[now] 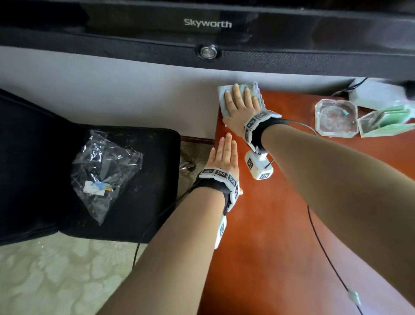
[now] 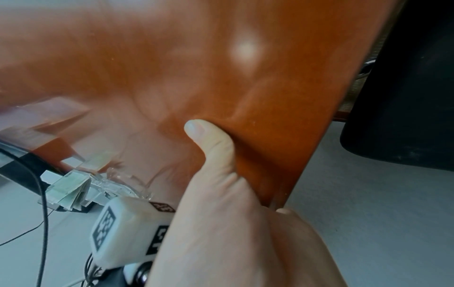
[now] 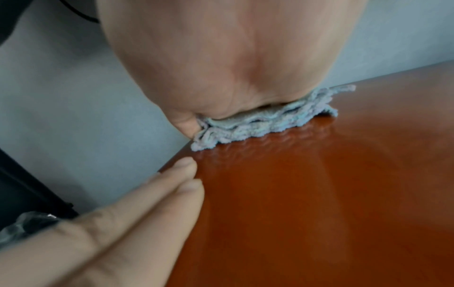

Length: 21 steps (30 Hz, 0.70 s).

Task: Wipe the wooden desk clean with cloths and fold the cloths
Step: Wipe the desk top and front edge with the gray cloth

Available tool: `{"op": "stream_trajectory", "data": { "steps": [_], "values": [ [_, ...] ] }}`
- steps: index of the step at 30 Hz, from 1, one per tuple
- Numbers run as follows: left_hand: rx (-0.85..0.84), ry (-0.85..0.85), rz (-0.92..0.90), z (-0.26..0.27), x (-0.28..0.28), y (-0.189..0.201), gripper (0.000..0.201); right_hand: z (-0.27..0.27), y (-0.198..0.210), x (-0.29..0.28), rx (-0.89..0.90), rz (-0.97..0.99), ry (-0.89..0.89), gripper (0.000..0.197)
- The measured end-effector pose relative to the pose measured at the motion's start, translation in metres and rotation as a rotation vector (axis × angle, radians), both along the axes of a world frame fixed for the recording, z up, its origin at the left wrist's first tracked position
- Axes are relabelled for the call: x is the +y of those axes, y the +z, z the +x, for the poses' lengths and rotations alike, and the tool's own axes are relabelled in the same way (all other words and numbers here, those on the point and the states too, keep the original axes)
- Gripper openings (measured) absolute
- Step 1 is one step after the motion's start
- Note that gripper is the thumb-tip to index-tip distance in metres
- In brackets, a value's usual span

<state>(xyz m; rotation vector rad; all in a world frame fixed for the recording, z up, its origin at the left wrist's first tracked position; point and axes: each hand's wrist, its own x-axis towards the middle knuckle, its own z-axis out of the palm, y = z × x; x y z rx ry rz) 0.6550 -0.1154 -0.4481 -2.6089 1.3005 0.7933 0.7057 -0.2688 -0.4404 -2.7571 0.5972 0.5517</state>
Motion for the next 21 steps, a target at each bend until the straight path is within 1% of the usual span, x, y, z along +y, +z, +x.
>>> {"op": "stream_trajectory", "data": {
  "steps": [2, 3, 5, 6, 8, 12, 15, 21],
  "values": [
    [-0.002, -0.015, 0.025, 0.001, 0.001, 0.0, 0.118, -0.002, -0.005, -0.005, 0.026, -0.039, 0.037, 0.069],
    [-0.002, -0.03, 0.038, 0.002, 0.001, 0.001, 0.126, -0.004, -0.006, -0.008, 0.027, -0.049, 0.041, 0.067],
    [0.012, -0.062, 0.061, 0.004, 0.001, 0.003, 0.143, -0.011, -0.004, -0.014, 0.017, -0.04, -0.004, 0.065],
    [0.017, -0.069, 0.069, 0.004, 0.001, 0.004, 0.147, -0.016, -0.002, -0.016, 0.018, -0.027, -0.047, 0.065],
    [0.018, -0.062, 0.075, 0.003, 0.001, 0.005, 0.149, -0.024, -0.002, -0.023, 0.015, -0.017, -0.098, 0.063],
    [-0.004, -0.054, 0.073, 0.001, 0.0, 0.005, 0.149, -0.043, -0.009, -0.043, 0.024, -0.021, -0.126, 0.063],
    [-0.003, -0.056, 0.083, 0.001, 0.0, 0.005, 0.148, -0.054, -0.006, -0.053, 0.014, 0.012, -0.209, 0.061],
    [0.008, -0.05, 0.093, 0.002, 0.0, 0.004, 0.149, -0.071, -0.006, -0.066, 0.006, 0.036, -0.313, 0.06]
  ]
}}
